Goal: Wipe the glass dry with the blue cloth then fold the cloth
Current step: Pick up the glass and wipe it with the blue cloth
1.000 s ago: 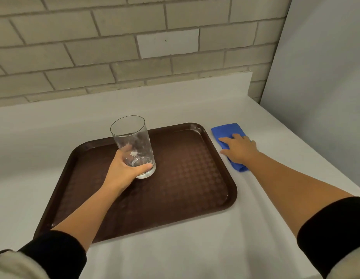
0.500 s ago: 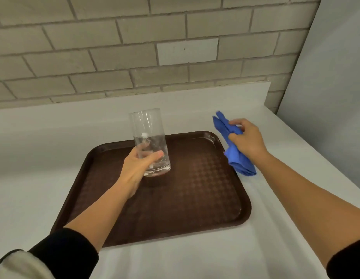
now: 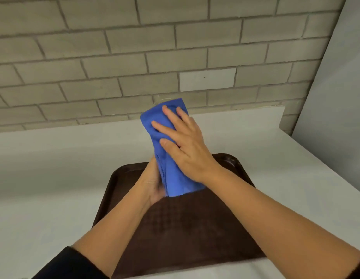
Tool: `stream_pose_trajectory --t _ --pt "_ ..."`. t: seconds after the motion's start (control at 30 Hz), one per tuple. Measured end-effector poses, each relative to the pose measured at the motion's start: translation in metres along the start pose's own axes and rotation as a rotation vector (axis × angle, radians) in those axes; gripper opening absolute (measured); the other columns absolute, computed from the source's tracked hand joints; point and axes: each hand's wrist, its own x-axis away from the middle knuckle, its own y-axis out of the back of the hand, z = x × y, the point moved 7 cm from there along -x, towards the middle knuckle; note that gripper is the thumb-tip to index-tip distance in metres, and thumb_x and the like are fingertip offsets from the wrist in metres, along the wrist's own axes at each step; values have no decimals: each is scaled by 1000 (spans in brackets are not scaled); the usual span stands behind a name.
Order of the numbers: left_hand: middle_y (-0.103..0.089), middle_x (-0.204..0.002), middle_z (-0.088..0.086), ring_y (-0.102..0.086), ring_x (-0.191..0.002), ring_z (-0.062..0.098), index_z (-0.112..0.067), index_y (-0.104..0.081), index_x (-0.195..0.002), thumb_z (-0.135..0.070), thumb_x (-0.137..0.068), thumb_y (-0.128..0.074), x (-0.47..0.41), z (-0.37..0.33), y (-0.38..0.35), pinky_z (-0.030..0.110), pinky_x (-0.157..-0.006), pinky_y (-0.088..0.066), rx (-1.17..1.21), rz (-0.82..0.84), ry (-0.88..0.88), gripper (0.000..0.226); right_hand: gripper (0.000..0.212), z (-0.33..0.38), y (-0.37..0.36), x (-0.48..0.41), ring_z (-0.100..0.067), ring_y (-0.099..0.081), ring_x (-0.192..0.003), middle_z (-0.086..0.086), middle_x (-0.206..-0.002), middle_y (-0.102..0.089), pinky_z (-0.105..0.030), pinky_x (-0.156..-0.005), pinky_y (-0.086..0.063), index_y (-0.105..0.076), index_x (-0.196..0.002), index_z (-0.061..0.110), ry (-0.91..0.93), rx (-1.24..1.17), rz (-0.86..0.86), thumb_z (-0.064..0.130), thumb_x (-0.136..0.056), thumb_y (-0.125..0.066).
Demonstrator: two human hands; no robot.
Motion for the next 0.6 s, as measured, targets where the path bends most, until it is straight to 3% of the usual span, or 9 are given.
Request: stream_pose_trajectory --t 0.07,0.13,0.27,0.4,0.47,0.53,0.6 --pt "-76 -77 -1 -71 -75 10 -20 -70 -86 -45 -82 -50 2 -13 -6 27 -74 -57 72 101 -89 33 42 -4 1 -20 -21 -4 -143 -6 -155 -17 -26 -111 -2 -41 -134 15 -48 -160 1 21 -92 -38" --pt "-76 -87 4 -71 -83 17 -17 -76 -82 -45 -62 -70 5 -24 -7 38 -84 -54 78 148 -109 35 41 -15 6 -35 -15 -9 -143 -2 -155 -15 -25 -114 -7 -38 -136 16 -190 -369 -66 16 -95 -38" --pt "-76 -84 5 -72 -79 17 -17 -77 -82 -42 -55 -70 3 -30 -1 31 -68 -58 24 205 -92 37 45 -22 -4 -16 -14 -32 -136 2 -151 -30 -37 -114 -27 -31 -137 31 -386 -645 -184 18 -95 -37" --pt "-76 -74 2 -72 -70 15 -18 -76 -80 -46 -57 -68 2 -40 9 26 -58 -56 20 225 -45 38 46 12 -28 23 3 -11 -140 27 -147 -7 -26 -117 -17 -20 -119 61 -113 -440 -127 30 -91 -39" --pt "-76 -78 2 -72 -76 15 -18 -76 -86 -45 -60 -68 1 -40 11 27 -61 -56 65 232 -47 38 47 17 -31 15 1 -2 -141 32 -143 0 -23 -117 -11 -17 -123 58 -54 -351 -85 34 -89 -39" --pt "-76 -86 2 -71 -84 14 -19 -75 -89 -41 -61 -71 -3 -44 8 28 -67 -57 111 250 -85 35 50 16 -23 -7 -2 3 -141 26 -145 1 -15 -113 -5 -21 -133 42 -16 -267 -75 34 -89 -44" --pt "-75 -92 4 -70 -87 15 -19 -76 -87 -37 -59 -73 -6 -49 2 34 -76 -57 122 260 -110 33 50 8 -10 -36 -3 -5 -140 17 -150 -7 -8 -108 -8 -32 -136 28 -41 -290 -108 28 -89 -49"
